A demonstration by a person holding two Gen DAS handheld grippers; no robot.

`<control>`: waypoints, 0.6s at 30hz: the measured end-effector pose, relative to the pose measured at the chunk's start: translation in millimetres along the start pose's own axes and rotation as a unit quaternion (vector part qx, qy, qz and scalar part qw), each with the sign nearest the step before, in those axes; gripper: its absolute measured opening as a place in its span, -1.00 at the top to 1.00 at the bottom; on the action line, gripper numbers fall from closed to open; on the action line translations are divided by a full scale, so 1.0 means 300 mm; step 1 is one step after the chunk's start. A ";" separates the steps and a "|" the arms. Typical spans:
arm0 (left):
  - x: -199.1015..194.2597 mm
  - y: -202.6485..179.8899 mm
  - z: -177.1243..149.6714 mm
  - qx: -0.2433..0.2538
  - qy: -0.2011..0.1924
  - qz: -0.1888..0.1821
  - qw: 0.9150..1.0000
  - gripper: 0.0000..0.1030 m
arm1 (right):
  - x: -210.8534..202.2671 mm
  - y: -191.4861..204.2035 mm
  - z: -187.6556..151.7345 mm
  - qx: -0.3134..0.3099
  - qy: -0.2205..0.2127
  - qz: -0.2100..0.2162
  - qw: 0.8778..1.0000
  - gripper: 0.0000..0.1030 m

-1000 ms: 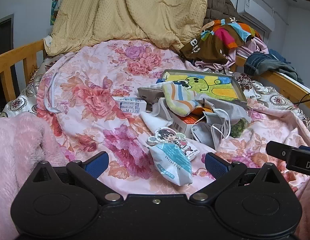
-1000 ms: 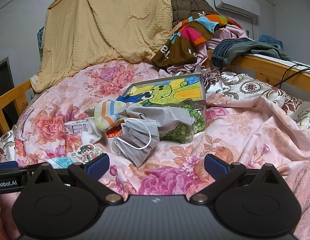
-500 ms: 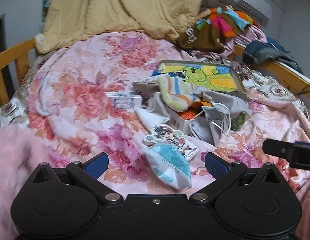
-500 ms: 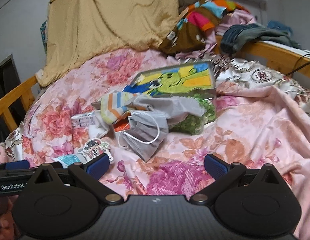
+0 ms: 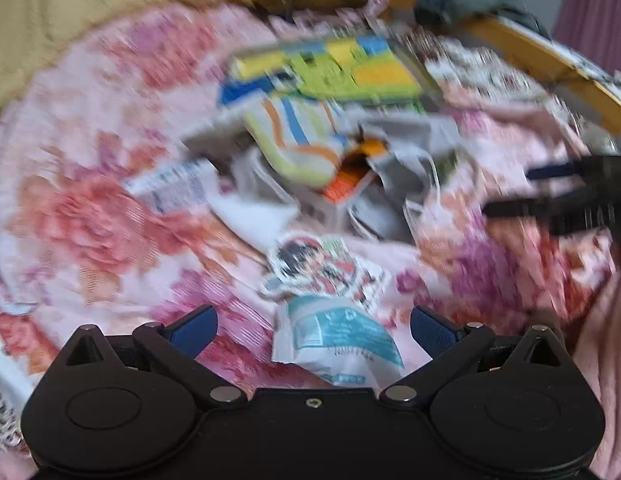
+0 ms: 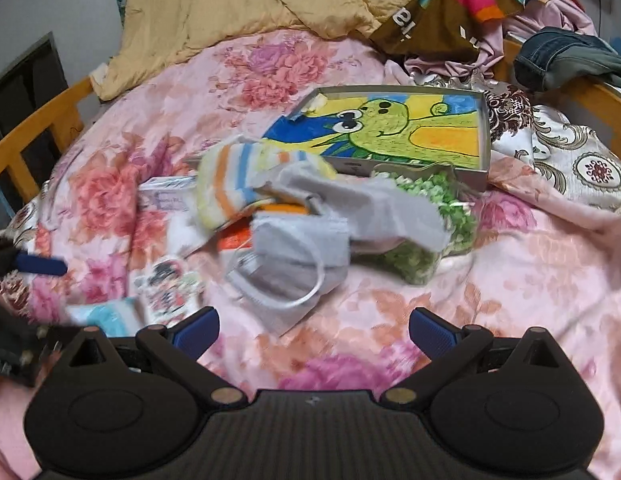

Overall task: Organize soft objects
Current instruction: 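Grasp the grey face mask with the right tool while the left tool grasps the blue-white packet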

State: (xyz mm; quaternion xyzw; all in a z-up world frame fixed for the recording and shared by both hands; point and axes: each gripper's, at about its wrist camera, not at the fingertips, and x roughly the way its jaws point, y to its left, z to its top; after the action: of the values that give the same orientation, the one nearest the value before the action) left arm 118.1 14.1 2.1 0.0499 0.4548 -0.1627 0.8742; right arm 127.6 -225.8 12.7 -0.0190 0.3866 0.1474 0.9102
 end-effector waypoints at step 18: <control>0.188 -0.022 0.027 -0.004 0.083 -0.068 0.994 -0.98 | 0.346 -0.104 0.104 0.090 0.079 0.138 0.983 -1.00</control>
State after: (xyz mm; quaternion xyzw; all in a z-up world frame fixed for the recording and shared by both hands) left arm 152.3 -7.5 -38.6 0.0286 0.5288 -0.2149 0.8206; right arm 226.5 -224.8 -41.7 0.1045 0.4682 0.2346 0.8455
